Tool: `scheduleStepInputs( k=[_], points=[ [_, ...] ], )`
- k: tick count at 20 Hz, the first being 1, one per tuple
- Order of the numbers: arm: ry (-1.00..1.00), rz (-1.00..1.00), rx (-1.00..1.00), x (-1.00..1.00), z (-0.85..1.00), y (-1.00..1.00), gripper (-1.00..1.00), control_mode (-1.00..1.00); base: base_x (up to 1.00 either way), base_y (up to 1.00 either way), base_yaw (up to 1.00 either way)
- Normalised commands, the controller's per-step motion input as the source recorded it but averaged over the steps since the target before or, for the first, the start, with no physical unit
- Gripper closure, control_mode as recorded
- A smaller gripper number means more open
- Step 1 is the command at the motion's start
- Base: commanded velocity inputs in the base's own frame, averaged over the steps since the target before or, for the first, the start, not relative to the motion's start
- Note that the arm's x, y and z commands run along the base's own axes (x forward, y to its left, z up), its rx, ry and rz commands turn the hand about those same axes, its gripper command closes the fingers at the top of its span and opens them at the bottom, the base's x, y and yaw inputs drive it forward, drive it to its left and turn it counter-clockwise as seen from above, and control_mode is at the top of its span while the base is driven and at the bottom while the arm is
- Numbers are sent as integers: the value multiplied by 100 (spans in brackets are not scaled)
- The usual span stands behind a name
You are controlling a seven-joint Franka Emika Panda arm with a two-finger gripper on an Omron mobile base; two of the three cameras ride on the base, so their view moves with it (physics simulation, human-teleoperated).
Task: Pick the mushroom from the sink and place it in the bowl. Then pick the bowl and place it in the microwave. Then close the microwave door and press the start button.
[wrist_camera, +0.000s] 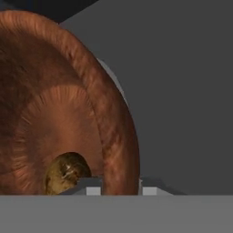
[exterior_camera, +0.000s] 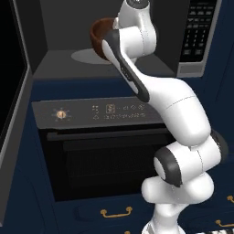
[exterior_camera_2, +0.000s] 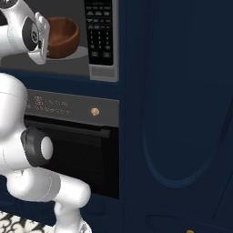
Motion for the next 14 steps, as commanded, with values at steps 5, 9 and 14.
scheduleStepInputs(
  k=[5,9,14],
  points=[
    [-11,1,0,42,0,20,100,-100,0,0,0],
    [0,1,0,29,-2,17,100,-100,0,0,0],
    [7,0,-1,10,-17,17,-100,-100,0,0,0]
  ],
)
